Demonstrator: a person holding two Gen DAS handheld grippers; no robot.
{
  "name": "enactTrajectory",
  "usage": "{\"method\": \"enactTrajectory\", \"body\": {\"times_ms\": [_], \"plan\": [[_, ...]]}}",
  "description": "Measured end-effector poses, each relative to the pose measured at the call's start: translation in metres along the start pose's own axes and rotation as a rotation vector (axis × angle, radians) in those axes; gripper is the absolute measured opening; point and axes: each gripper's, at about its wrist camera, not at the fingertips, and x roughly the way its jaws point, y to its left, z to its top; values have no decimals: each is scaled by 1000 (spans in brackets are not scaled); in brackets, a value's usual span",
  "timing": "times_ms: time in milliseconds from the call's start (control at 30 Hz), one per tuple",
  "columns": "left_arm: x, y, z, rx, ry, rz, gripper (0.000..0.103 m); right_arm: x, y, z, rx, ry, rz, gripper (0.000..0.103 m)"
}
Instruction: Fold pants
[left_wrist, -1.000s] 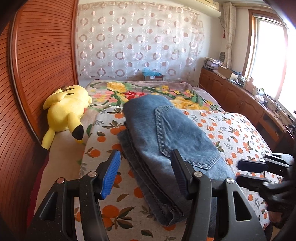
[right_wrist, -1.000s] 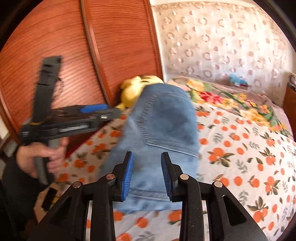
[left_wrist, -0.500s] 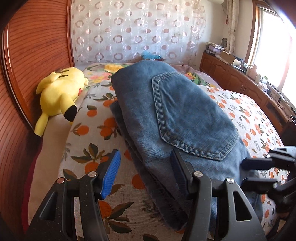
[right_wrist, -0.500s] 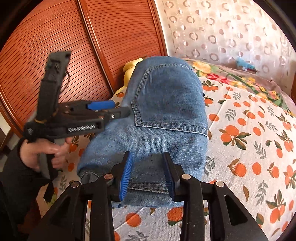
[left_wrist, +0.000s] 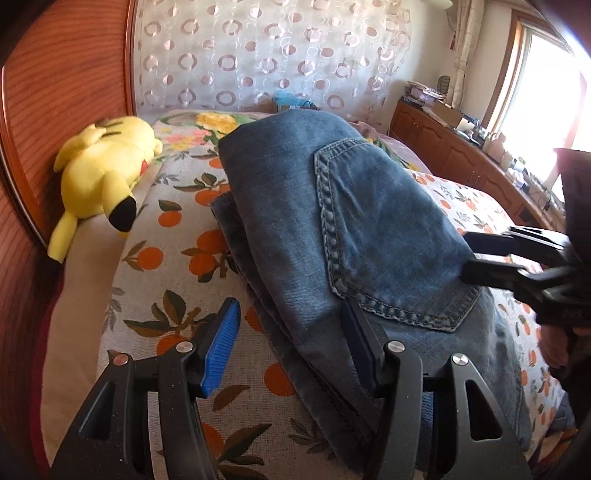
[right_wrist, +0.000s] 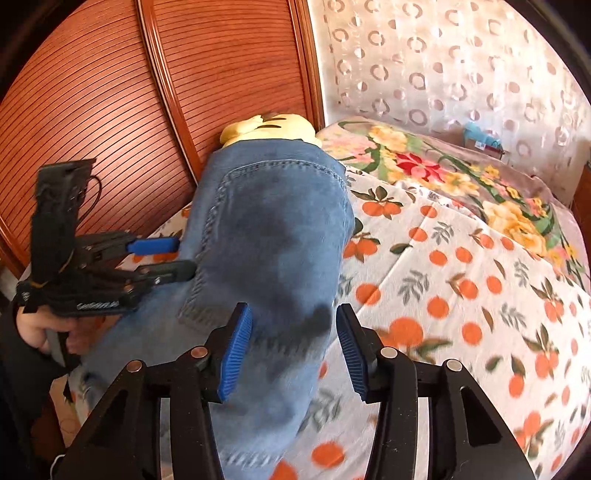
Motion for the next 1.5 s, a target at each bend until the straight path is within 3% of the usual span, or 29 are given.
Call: {"method": "enactTrajectory", "body": {"times_ms": [233, 433, 600, 833, 1000, 1300, 1433, 1500], "plan": [[-21, -6, -16, -43, 11, -10, 57, 27, -16, 22, -6, 2, 24, 55], [-39, -5, -32, -137, 5, -81, 57, 29, -26, 13, -7, 2, 35, 58], [-49, -19, -29, -127, -22, -87, 57, 20, -26, 6, 1, -1, 24, 59], [-32, -32, -32, -101, 25, -79, 57, 5, -24, -2, 7, -13, -5, 60], [-17, -24, -36, -152, 53, -109, 59, 3, -22, -2, 3, -13, -25, 60], [-14, -27, -36, -154, 29, -93, 63, 32, -28, 31, -19, -39, 9, 60], [-14, -28, -36, -152, 24, -97, 63, 58, -32, 50, -19, -20, 72, 62], [-14, -29, -37, -144, 22, -98, 57, 70, -35, 55, -10, 2, 103, 63]]}}
